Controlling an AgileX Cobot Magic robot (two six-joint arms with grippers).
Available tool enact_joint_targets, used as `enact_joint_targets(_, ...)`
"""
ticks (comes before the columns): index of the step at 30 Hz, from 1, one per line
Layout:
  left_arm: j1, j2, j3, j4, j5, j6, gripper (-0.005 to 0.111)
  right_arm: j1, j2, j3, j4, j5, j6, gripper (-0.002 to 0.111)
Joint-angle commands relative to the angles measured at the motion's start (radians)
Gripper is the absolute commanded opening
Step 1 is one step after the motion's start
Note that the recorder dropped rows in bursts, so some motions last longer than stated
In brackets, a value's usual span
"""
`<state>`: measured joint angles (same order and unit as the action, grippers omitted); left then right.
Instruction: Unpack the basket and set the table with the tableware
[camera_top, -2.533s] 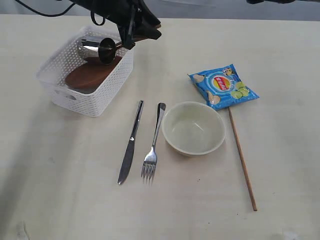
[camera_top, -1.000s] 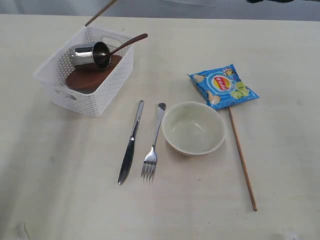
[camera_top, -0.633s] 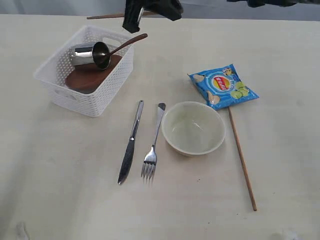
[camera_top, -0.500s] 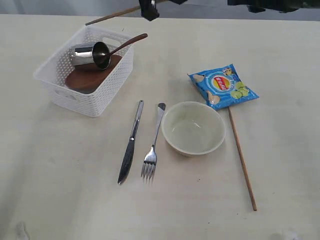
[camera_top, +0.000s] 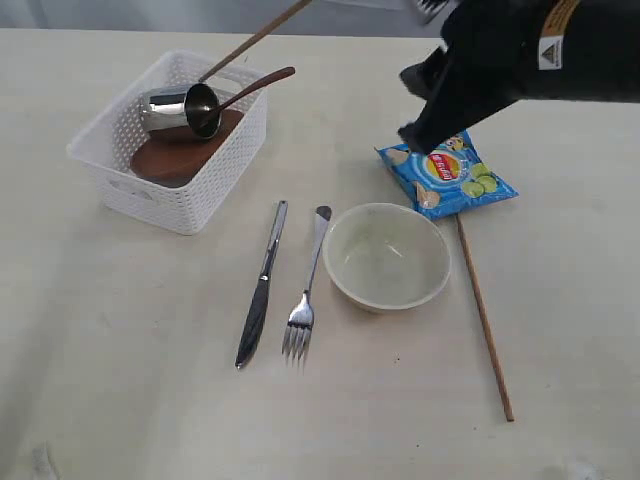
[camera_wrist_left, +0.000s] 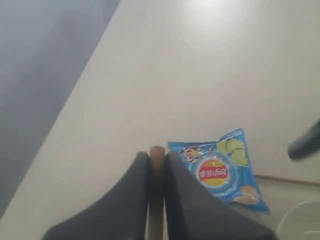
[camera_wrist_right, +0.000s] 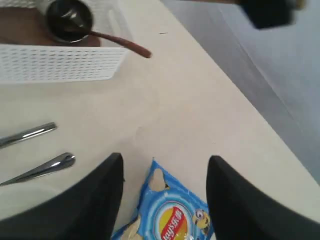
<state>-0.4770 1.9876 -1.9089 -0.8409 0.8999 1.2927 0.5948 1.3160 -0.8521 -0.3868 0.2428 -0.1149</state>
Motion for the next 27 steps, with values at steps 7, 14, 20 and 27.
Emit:
enact_joint_targets(7,0.001,-0.015,-0.054,-0.093,0.068,-0.117,0.000,0.105,0.007,0.005,0.140,-0.153,0.421,0.049)
enact_joint_targets(14,0.001,-0.019,-0.054,-0.237,0.043,-0.109,0.000,0.093,0.030,0.052,0.166,-0.397,0.573,0.054)
enact_joint_targets(20,0.001,-0.021,-0.054,-0.256,0.054,-0.109,0.000,0.002,0.087,0.100,0.298,-0.573,0.578,0.057)
enact_joint_targets(27,0.001,-0.021,-0.054,-0.350,0.048,-0.086,0.000,-0.012,0.186,0.102,0.325,-0.760,0.590,0.057)
